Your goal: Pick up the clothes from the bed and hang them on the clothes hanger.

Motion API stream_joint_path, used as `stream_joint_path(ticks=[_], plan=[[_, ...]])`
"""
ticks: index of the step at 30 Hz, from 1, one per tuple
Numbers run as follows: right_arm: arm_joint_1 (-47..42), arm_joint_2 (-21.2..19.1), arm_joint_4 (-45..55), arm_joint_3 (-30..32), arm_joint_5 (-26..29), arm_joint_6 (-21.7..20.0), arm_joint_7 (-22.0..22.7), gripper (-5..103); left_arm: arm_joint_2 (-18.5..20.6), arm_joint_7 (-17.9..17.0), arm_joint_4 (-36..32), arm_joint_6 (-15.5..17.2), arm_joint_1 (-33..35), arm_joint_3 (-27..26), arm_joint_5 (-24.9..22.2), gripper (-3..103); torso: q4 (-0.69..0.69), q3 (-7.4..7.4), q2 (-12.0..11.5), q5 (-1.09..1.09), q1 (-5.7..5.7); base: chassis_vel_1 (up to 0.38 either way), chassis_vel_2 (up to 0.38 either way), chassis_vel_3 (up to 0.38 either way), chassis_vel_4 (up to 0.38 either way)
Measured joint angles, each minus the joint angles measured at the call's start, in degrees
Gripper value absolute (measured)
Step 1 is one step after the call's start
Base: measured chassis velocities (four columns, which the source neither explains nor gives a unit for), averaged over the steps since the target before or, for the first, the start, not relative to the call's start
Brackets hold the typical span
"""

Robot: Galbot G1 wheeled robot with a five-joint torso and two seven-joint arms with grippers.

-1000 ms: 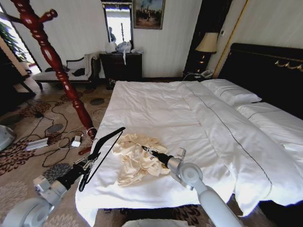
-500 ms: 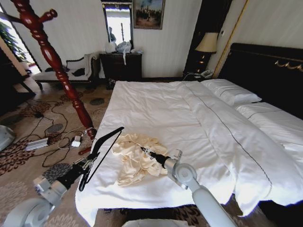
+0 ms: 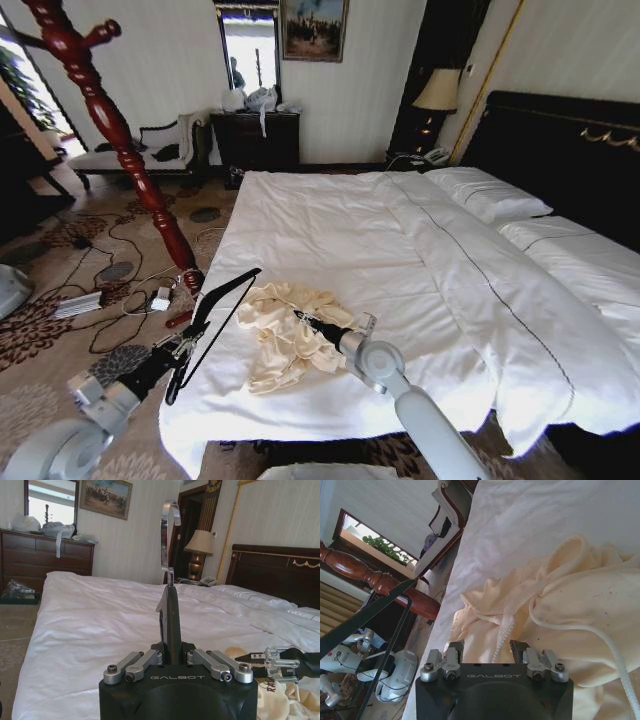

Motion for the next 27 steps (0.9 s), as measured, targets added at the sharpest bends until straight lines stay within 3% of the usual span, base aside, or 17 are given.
stream_joint_path(ticks=[2, 4, 7, 8, 13, 23, 27], plan=[[0.46, -0.05, -0.42, -0.03, -0.12, 0.00, -0.15, 41, -0.21, -0.04, -0.25, 0.06, -0.13, 0.06, 0.03, 15, 0.00, 0.00, 0.00, 0.00, 0.00, 0.000, 0.000, 0.000, 0.000], [0.59, -0.05, -0.53, -0.04, -0.15, 0.00, -0.15, 41, -0.26, -0.06, -0.35, 0.06, -0.11, 0.05, 0.04, 15, 0.00, 0.00, 0.00, 0.00, 0.00, 0.000, 0.000, 0.000, 0.000], [0.98, -0.12, -0.65, -0.18, -0.44, 0.00, 0.34, 24, -0.59, -0.06, -0.98, 0.11, 0.32, -0.16, 0.03, 15, 0.00, 0.00, 0.00, 0.00, 0.00, 0.000, 0.000, 0.000, 0.000], [0.98, -0.12, -0.65, -0.18, -0.44, 0.00, 0.34, 24, -0.59, -0.06, -0.98, 0.11, 0.32, -0.16, 0.03, 15, 0.00, 0.00, 0.00, 0.00, 0.00, 0.000, 0.000, 0.000, 0.000], [1.19, -0.32, -0.78, -0.39, -0.59, 0.00, 0.78, 3, -1.26, -0.05, -1.33, 0.13, 0.76, -0.16, 0.20, 15, 0.00, 0.00, 0.01, 0.00, 0.00, 0.000, 0.000, 0.000, 0.000], [1.10, -1.72, -0.44, -0.19, -1.54, -0.03, 0.60, 0, -1.82, 0.61, -1.74, -0.04, 1.33, 0.57, 0.13, 15, 0.00, 0.00, 0.01, 0.01, 0.00, 0.000, 0.000, 0.000, 0.000], [0.67, -5.38, 0.79, 1.00, -4.59, -0.27, 0.19, 0, -2.67, 2.02, -1.47, -1.33, 3.19, 1.90, -0.67, 15, 0.01, 0.00, 0.01, 0.02, 0.00, 0.000, 0.000, 0.000, 0.000]])
